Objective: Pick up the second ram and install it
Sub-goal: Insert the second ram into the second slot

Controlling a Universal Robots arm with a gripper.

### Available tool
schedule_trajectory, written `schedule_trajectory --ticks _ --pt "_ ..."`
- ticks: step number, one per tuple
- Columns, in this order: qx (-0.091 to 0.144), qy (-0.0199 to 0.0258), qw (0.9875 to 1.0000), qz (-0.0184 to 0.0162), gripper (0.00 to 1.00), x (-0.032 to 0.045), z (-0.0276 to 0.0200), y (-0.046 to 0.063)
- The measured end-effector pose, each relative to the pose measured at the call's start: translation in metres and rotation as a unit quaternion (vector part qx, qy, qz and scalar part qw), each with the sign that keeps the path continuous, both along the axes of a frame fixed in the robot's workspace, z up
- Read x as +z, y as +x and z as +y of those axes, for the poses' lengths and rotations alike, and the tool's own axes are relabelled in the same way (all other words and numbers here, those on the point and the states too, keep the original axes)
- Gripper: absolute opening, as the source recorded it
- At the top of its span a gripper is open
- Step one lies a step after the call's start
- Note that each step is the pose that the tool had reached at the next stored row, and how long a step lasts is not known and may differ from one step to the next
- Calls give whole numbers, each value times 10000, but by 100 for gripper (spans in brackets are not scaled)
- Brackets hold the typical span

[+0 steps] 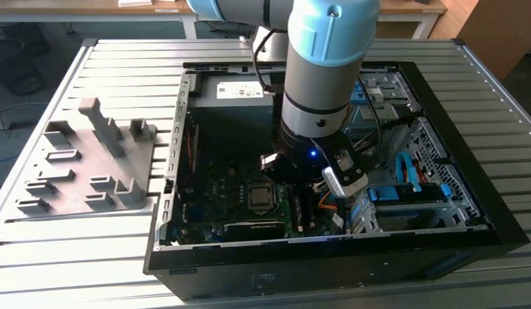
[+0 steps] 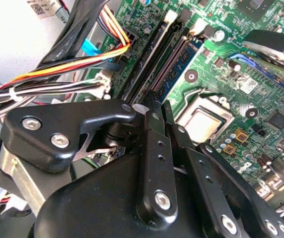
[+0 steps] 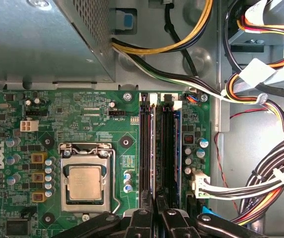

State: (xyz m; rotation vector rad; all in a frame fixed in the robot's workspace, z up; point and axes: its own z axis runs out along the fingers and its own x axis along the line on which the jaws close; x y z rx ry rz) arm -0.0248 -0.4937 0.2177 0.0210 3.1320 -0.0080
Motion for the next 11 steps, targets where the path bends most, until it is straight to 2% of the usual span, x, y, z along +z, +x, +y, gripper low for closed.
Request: schedule_trajectory --ticks 11 --pt "-55 -1 10000 11 14 0 -1 30"
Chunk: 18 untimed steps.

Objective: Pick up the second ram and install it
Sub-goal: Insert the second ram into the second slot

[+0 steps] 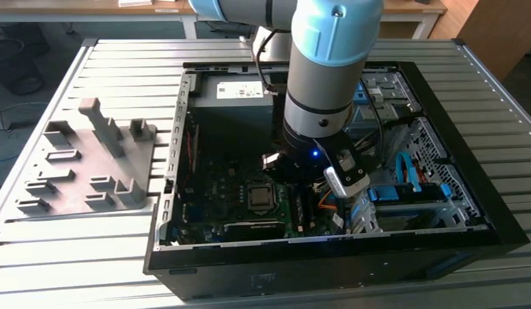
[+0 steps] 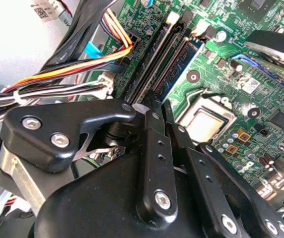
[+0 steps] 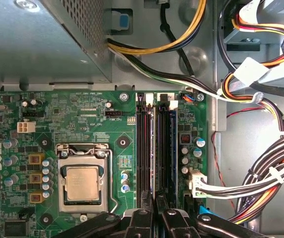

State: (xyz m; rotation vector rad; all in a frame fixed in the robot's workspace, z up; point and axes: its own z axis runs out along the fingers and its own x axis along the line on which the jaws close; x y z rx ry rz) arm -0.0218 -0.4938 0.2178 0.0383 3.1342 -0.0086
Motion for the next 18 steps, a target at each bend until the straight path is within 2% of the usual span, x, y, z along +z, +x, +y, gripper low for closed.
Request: schedule_trajectory --ticks 5,11,18 --pt "1 -8 10000 0 14 -7 0 0" --pt "2 -68 10000 0 14 -10 0 0" --pt "4 -73 10000 -8 14 7 0 -16"
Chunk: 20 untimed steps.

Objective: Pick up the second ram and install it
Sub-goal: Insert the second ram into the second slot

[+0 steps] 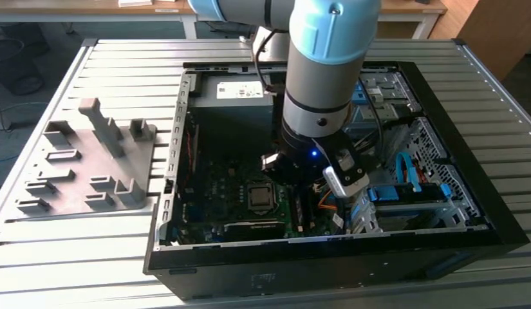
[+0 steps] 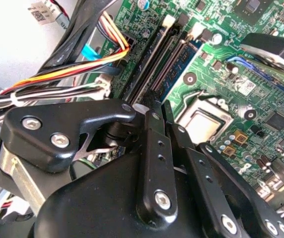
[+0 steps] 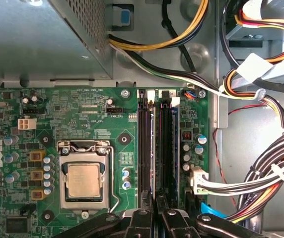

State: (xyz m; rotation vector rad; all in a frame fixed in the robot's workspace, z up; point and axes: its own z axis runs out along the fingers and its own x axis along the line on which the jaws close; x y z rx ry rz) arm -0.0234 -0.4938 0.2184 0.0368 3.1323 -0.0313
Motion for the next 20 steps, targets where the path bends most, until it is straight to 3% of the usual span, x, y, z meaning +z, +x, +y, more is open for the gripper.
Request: schedule_trajectory --ticks 15,20 --pt "0 -2 10000 0 14 14 21 -4" --pt "0 -42 10000 0 14 10 21 -4"
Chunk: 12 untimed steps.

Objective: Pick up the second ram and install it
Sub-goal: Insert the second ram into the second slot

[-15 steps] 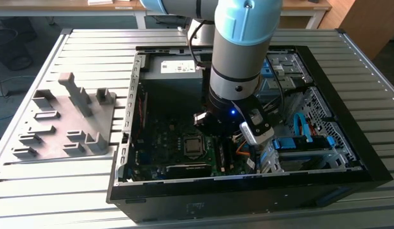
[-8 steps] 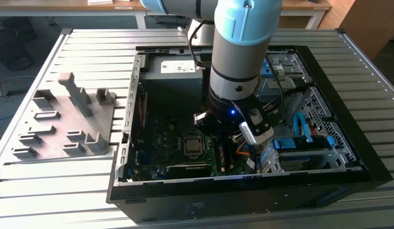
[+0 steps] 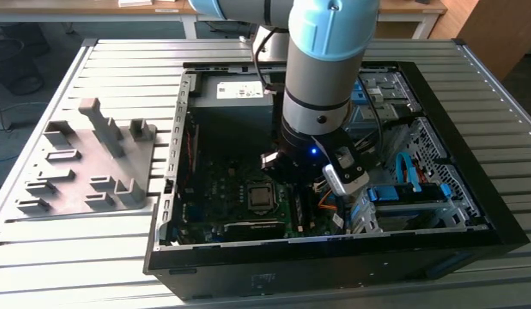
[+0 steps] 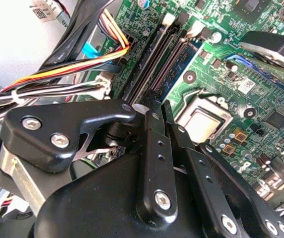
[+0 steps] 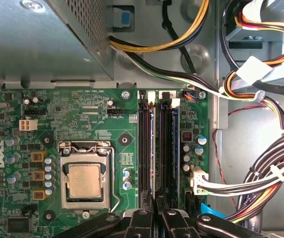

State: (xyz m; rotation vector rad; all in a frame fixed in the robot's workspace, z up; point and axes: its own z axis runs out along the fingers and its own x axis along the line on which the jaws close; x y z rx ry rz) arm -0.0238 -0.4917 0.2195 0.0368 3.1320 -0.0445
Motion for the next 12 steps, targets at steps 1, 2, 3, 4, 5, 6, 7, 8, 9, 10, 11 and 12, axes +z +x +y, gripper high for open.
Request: schedule_trajectory --ticks 1,2,3,4,5,6,7,8,9,10,11,12 --pt "0 -13 10000 0 14 0 0 1" --pt "0 -24 10000 1 14 -1 0 3" --pt "0 -32 10000 2 14 -2 0 6" --pt "0 -37 10000 3 14 -2 -1 6" --pt "0 -37 10000 3 14 -2 -1 6" --pt "0 -37 10000 3 14 -2 -1 7" --pt "0 -37 10000 2 14 1 0 7" --pt "0 -37 10000 2 14 10 -1 7" --pt "0 -35 10000 2 14 26 0 7" --pt "0 -34 10000 2 14 39 0 7" --pt "0 -33 10000 2 14 46 0 7" --pt "0 -31 10000 1 14 45 0 7"
